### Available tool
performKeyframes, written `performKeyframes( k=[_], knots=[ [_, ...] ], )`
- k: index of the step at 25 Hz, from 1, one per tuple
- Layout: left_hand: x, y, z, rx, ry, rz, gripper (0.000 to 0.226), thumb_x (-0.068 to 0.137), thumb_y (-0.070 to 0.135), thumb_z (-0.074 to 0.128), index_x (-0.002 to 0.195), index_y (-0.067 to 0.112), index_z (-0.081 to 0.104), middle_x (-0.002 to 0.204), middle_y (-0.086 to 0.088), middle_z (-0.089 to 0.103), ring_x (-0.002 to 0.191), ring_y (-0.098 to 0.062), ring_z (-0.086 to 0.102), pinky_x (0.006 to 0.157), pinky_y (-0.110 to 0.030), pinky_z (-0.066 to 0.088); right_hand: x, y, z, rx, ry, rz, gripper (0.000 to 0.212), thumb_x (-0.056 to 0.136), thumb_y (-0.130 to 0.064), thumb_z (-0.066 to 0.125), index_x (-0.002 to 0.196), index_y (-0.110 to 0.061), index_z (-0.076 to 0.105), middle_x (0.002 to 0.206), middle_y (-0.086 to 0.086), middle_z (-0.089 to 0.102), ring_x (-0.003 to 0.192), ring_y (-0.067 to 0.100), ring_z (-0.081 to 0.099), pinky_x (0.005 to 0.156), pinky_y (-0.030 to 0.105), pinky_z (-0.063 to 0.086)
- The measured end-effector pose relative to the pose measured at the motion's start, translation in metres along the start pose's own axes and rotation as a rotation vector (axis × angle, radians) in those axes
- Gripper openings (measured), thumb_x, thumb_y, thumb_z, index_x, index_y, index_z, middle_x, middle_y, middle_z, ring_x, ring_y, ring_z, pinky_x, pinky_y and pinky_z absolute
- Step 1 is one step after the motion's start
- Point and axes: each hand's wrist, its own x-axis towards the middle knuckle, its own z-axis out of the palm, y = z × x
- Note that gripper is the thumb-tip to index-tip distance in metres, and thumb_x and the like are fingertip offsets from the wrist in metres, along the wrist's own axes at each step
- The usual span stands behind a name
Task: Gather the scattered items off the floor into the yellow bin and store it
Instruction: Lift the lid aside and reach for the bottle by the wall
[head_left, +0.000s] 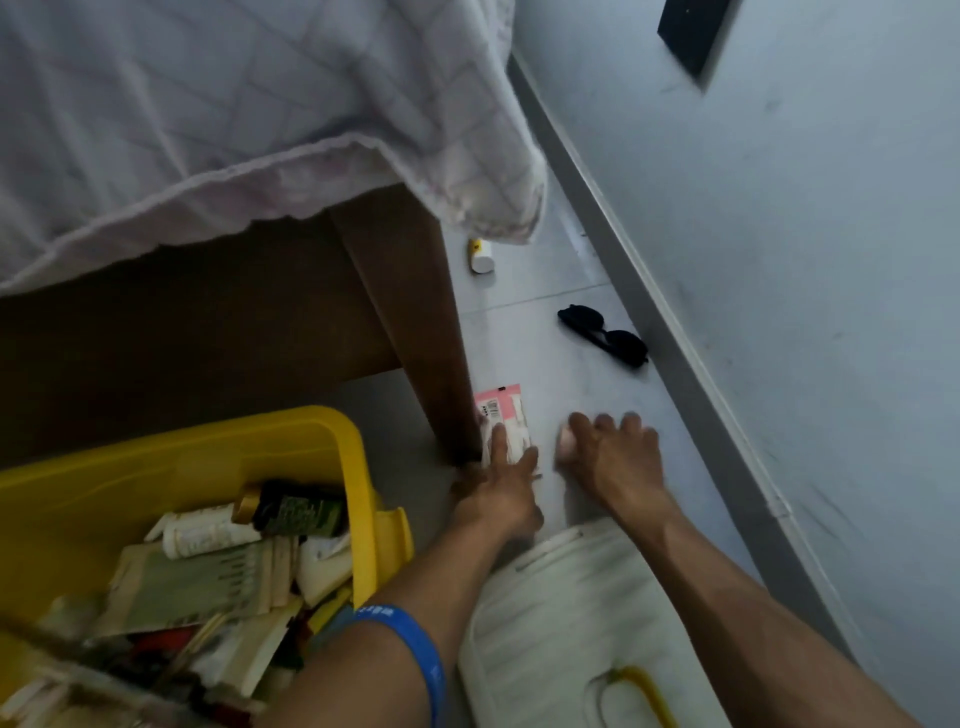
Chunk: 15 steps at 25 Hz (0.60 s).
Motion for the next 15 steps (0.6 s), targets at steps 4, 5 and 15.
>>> performKeyframes(
  k=[4,5,15],
  knots=[
    [-0.01,0.004,0.012,0.008,0.13,0.085,0.055,0.084,0.015,0.061,0.136,0.017,0.043,0.161,-0.009,0.0,0.14,-0.048,0.016,0.114,-0.049,0.026,-0.043,0.015,0.006,0.172,-0.127,0.104,0.044,0.094,-0.052,0.047,0.132,-0.03,0.04,0.129,0.007,0.049,0.113,0.034,0.045,0.09,0.044,0.039],
    [-0.016,0.005,0.013,-0.006,0.147,0.094,0.05,0.085,0.014,0.059,0.133,0.012,0.045,0.16,-0.012,0.005,0.139,-0.047,0.02,0.113,-0.047,0.027,-0.051,0.017,0.004,0.222,-0.127,0.095,0.044,0.093,-0.049,0.05,0.133,-0.03,0.04,0.129,0.007,0.049,0.113,0.034,0.046,0.09,0.043,0.04],
    [-0.179,-0.021,-0.081,-0.052,1.047,0.375,0.014,0.074,0.021,0.053,0.073,0.02,0.067,0.089,-0.001,0.056,0.079,-0.02,0.049,0.064,-0.032,0.041,-0.146,-0.053,-0.088,1.196,0.549,0.077,0.056,0.074,-0.068,0.064,0.122,-0.042,0.049,0.104,-0.015,0.065,0.086,-0.006,0.063,0.063,0.018,0.049]
  ],
)
